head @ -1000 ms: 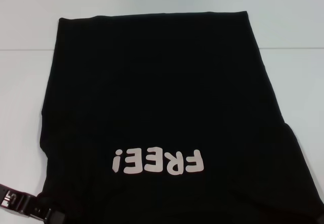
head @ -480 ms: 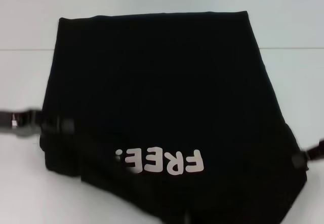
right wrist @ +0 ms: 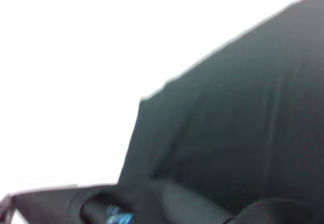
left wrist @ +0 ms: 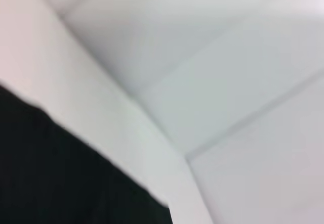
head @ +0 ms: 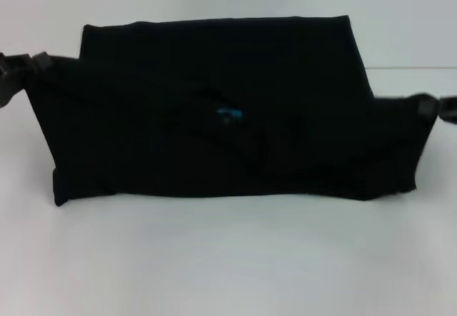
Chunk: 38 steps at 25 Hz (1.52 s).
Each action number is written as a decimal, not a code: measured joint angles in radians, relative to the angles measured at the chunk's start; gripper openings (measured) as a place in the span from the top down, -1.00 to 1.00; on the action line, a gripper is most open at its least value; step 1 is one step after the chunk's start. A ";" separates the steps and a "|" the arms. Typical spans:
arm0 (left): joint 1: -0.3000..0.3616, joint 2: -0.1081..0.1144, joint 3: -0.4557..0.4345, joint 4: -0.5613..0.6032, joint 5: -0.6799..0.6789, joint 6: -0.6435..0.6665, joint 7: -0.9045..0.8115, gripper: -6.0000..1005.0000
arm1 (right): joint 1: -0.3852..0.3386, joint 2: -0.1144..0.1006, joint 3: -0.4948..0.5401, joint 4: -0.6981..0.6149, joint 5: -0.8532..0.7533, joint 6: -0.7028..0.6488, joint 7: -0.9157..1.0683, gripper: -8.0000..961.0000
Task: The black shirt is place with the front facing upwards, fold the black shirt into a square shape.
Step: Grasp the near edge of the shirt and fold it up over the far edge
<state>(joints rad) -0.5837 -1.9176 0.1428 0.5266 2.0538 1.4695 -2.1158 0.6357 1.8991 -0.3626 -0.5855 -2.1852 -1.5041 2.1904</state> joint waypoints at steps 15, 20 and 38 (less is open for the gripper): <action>-0.058 -0.098 0.008 -0.040 -0.081 -0.325 0.254 0.82 | 0.079 0.139 -0.010 0.109 0.191 0.499 -0.300 0.93; -0.079 -0.103 0.034 -0.047 -0.083 -0.390 0.282 0.80 | 0.122 0.158 -0.020 0.122 0.207 0.609 -0.357 0.92; -0.128 -0.197 0.138 -0.053 -0.173 -0.621 0.460 0.67 | 0.167 0.195 -0.062 0.214 0.327 0.833 -0.620 0.85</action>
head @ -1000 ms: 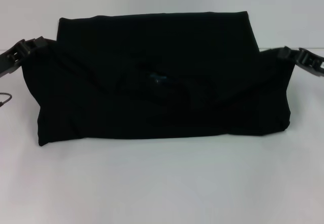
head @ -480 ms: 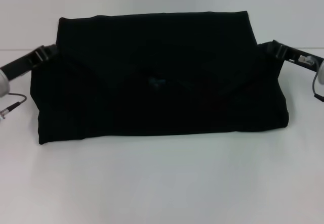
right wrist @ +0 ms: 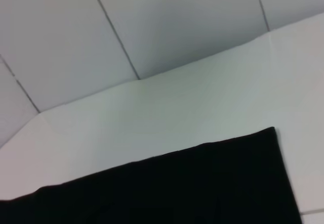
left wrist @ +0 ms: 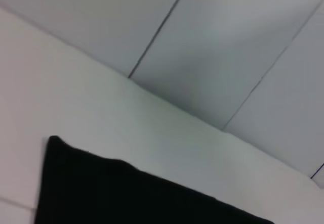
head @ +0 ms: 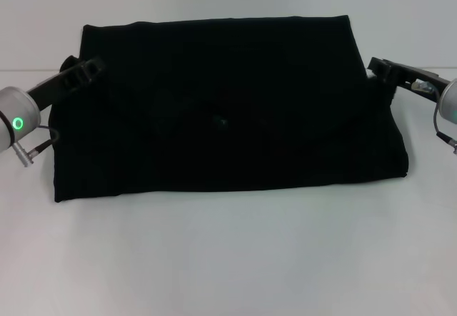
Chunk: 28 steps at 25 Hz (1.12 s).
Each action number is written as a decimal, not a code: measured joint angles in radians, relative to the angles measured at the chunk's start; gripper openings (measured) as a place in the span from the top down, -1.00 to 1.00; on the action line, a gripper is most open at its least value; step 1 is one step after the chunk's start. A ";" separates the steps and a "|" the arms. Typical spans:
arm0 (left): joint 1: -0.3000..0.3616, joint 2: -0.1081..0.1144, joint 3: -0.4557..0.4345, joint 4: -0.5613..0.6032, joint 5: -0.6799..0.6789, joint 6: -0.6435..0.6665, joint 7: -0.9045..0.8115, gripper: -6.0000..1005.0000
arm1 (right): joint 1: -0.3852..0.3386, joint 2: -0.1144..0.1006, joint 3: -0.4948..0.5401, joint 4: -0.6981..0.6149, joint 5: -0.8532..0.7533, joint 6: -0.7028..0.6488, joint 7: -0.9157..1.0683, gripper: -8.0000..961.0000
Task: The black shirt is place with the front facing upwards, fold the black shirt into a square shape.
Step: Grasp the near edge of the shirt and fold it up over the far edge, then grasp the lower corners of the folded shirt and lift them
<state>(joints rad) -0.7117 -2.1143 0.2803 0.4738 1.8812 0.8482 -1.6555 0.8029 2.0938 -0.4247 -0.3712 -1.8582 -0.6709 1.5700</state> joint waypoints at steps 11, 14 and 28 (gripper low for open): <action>0.021 0.015 0.037 -0.009 0.002 0.014 -0.080 0.10 | -0.032 -0.003 -0.026 0.002 0.081 -0.070 -0.002 0.05; 0.055 0.044 0.059 -0.001 0.002 0.113 -0.175 -0.20 | -0.070 -0.015 -0.029 -0.007 0.120 -0.197 -0.002 -0.18; 0.172 0.233 0.278 0.056 0.214 0.510 -0.623 -0.86 | -0.201 -0.026 -0.462 -0.137 0.034 -0.628 -0.157 -0.97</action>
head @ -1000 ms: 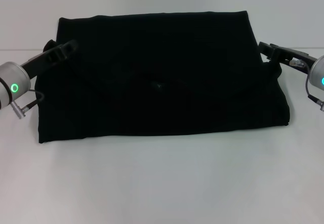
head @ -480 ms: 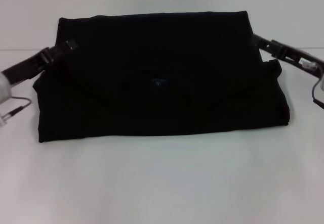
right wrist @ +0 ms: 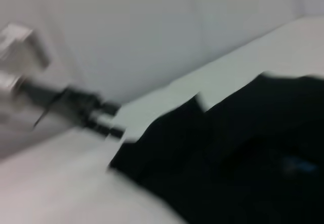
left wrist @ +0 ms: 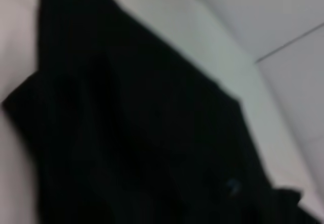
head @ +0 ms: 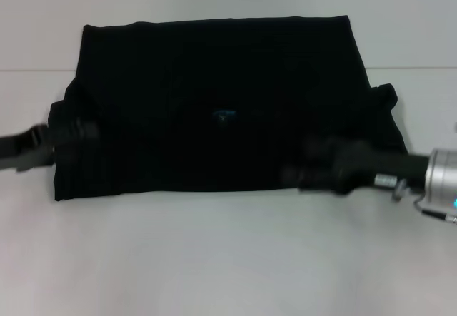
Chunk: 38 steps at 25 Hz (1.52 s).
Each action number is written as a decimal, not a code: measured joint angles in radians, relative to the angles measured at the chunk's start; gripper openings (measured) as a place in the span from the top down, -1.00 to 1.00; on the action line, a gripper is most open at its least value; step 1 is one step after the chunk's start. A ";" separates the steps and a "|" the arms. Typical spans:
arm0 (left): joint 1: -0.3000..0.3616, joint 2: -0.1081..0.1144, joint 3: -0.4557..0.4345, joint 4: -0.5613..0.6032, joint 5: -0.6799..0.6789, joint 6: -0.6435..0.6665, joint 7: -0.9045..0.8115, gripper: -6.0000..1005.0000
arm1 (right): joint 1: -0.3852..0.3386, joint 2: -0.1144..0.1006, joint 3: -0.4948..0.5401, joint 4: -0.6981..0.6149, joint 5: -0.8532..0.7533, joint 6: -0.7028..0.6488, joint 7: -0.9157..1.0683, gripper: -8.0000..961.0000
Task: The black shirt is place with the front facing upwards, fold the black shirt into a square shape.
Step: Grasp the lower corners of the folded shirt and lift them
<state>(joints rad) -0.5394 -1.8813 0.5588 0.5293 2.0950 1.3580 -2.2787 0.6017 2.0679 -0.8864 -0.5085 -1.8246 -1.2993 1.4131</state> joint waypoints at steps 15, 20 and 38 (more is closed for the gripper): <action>0.006 -0.010 0.030 0.025 0.107 -0.158 0.005 -0.86 | 0.000 0.024 -0.050 0.005 -0.062 -0.009 -0.078 -0.97; 0.001 -0.021 0.044 0.022 0.108 -0.186 0.009 -0.85 | 0.002 0.026 -0.050 0.006 -0.062 -0.006 -0.072 -0.97; -0.021 -0.033 0.089 0.007 0.108 -0.170 0.006 -0.78 | 0.013 0.028 -0.042 0.019 -0.061 0.006 -0.051 -0.97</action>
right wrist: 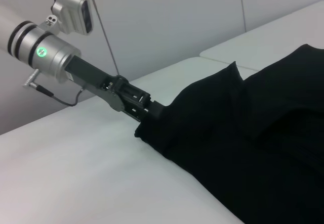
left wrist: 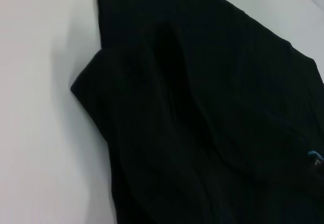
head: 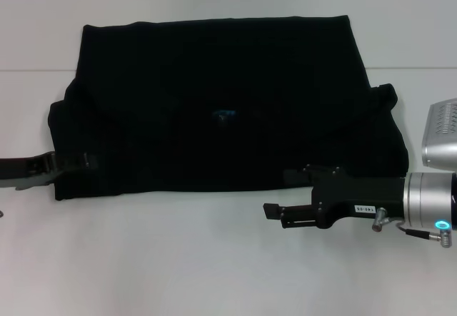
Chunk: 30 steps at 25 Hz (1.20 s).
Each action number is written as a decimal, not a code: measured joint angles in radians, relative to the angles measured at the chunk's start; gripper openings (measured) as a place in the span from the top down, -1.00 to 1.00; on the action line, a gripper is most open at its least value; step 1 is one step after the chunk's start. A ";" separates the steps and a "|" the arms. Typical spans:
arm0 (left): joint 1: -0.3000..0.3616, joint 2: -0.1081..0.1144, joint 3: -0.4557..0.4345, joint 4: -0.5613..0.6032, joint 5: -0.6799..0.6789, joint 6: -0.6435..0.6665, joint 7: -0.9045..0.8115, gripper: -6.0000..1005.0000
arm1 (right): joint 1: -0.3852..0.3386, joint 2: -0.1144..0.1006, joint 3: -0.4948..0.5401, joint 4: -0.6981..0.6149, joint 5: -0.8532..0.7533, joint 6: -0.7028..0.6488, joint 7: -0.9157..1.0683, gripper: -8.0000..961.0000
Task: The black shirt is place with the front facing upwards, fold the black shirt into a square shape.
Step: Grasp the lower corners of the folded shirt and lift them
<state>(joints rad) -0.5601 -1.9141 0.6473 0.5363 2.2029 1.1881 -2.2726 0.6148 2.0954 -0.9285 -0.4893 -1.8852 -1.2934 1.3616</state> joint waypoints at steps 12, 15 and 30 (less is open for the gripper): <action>-0.004 -0.003 0.022 0.016 0.051 -0.014 0.010 0.05 | -0.006 -0.003 0.004 0.000 0.026 -0.003 0.006 -0.96; -0.008 -0.001 0.022 0.015 0.052 -0.008 0.018 0.28 | -0.009 -0.008 0.023 -0.005 0.028 -0.005 0.037 -0.97; -0.015 0.008 0.025 0.016 0.054 -0.001 0.047 0.93 | -0.015 -0.179 0.049 -0.221 -0.204 -0.044 0.859 -0.97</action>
<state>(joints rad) -0.5752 -1.9058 0.6719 0.5527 2.2566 1.1872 -2.2259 0.6001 1.9166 -0.8800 -0.7106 -2.0895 -1.3376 2.2202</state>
